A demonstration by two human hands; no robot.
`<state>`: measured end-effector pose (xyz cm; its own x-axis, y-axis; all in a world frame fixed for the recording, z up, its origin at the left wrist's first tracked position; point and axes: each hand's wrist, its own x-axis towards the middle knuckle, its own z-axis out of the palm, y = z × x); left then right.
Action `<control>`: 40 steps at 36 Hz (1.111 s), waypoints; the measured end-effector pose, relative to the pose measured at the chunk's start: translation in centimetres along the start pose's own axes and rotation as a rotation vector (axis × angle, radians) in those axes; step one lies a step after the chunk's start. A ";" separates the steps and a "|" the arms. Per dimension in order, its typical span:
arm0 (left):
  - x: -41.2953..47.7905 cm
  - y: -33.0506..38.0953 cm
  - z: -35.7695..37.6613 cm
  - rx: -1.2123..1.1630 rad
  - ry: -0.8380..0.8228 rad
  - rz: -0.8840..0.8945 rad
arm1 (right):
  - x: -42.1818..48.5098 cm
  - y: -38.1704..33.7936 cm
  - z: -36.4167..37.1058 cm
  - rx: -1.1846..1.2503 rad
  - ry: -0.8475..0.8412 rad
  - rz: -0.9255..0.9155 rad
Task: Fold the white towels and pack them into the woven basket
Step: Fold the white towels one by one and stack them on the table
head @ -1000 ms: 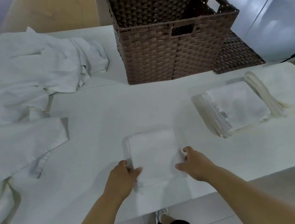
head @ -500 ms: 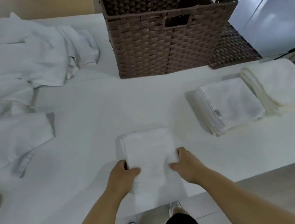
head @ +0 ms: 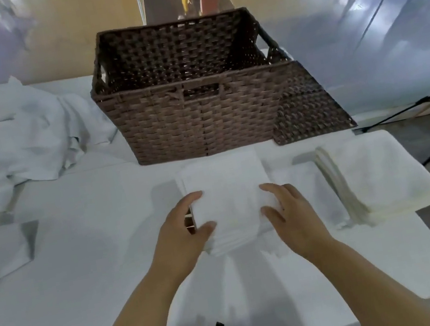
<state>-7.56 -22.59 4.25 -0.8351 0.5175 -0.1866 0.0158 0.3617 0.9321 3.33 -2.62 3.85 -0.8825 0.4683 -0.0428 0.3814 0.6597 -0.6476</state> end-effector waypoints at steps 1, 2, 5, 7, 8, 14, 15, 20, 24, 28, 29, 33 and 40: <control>0.4 0.7 1.1 0.008 -0.021 0.024 | 0.0 0.8 -1.1 -0.016 0.034 -0.010; 0.9 1.2 2.2 0.018 -0.043 0.044 | 0.0 1.7 -2.1 -0.032 0.063 -0.014; 2.1 2.2 5.8 0.035 -0.124 0.054 | -0.2 4.2 -4.7 -0.070 0.123 0.019; 2.7 2.4 8.1 0.059 -0.187 0.037 | -0.4 5.8 -5.9 -0.092 0.137 0.071; 3.1 2.3 9.2 0.077 -0.217 0.024 | -0.4 6.4 -6.3 -0.112 0.127 0.109; 4.3 1.1 12.7 0.362 -0.416 -0.050 | 0.3 9.0 -7.4 -0.348 -0.106 0.338; 4.3 0.9 12.7 0.393 -0.426 -0.052 | 0.5 9.2 -7.5 -0.378 -0.121 0.350; 4.6 1.1 10.7 0.524 -0.395 -0.013 | 2.0 8.2 -7.8 -0.472 -0.051 0.284; 4.7 1.2 7.0 0.593 -0.321 -0.005 | 4.3 5.6 -8.1 -0.477 -0.056 0.173; 4.0 0.2 2.0 0.636 -0.198 -0.058 | 6.9 2.2 -7.3 -0.515 -0.212 0.022; 3.8 -0.2 0.6 0.647 -0.166 -0.073 | 7.6 1.1 -6.8 -0.526 -0.260 -0.012; 1.9 -2.7 -5.0 0.642 -0.053 -0.203 | 9.5 -3.3 -3.5 -0.542 -0.420 -0.107; -3.1 -8.6 -13.8 0.587 0.083 -0.417 | 10.3 -11.0 5.6 -0.578 -0.656 -0.229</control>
<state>-12.76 -38.01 1.10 -0.8747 0.1935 -0.4444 -0.0398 0.8851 0.4637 -11.51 -8.28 6.29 -0.8656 -0.0234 -0.5002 0.1000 0.9707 -0.2183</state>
